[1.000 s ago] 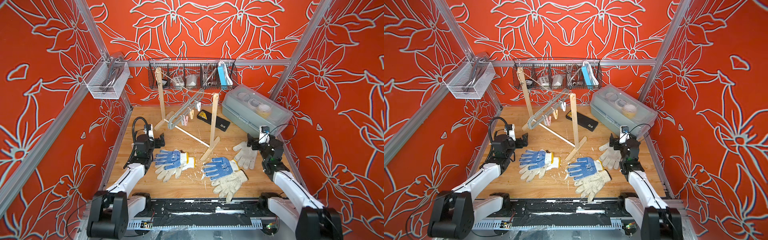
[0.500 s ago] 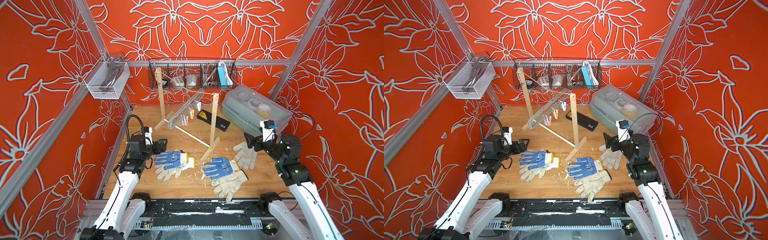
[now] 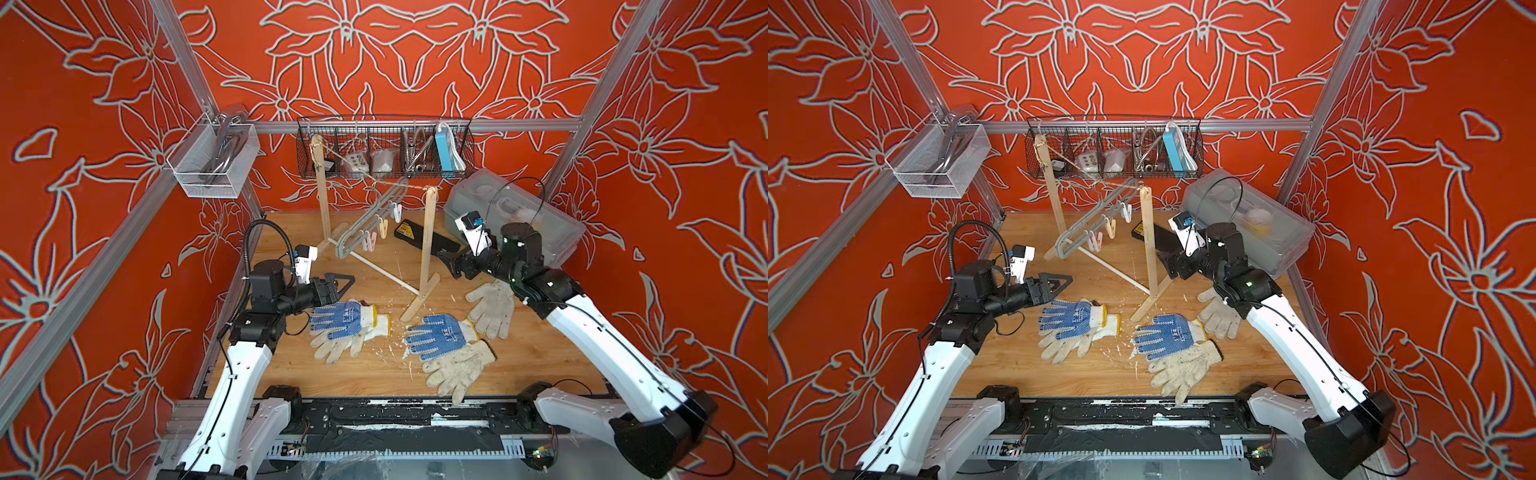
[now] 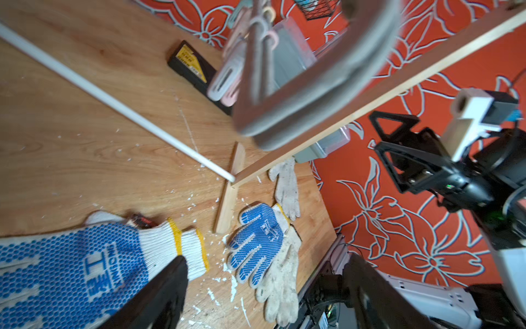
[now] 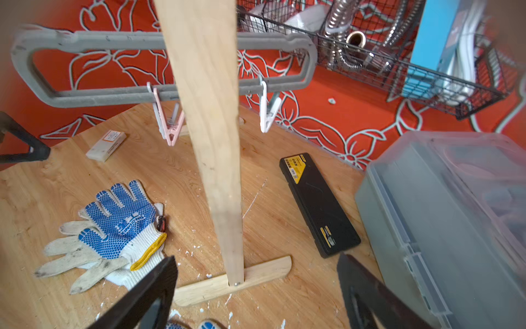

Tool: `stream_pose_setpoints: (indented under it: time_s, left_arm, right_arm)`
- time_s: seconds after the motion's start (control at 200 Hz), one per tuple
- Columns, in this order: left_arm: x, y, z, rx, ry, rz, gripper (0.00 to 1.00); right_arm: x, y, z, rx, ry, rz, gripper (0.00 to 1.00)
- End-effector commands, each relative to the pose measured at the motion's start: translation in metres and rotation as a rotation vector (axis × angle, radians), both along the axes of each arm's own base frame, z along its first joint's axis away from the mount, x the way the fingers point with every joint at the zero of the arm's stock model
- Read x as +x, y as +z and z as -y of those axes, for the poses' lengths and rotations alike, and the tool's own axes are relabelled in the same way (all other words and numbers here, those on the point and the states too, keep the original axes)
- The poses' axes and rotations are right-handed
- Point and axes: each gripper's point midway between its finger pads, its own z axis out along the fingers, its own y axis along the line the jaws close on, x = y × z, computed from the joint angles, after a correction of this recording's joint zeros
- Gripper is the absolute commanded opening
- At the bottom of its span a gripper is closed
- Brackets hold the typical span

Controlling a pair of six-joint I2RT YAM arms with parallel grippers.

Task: Clip the gloves onto a hanger to dry
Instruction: Move the clothesline to the center of the board.

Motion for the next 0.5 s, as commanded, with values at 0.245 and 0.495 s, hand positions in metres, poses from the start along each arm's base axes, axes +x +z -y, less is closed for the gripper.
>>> stream_pose_setpoints:
  time_s: [0.245, 0.495]
  left_arm:
    - [-0.005, 0.059, 0.006, -0.017, -0.046, 0.152, 0.88]
    - [0.004, 0.067, 0.005, -0.009, -0.039, 0.176, 0.88]
  right_arm:
    - [0.016, 0.039, -0.041, 0.118, 0.159, 0.121, 0.81]
    - [0.026, 0.041, -0.052, 0.144, 0.185, 0.135, 0.71]
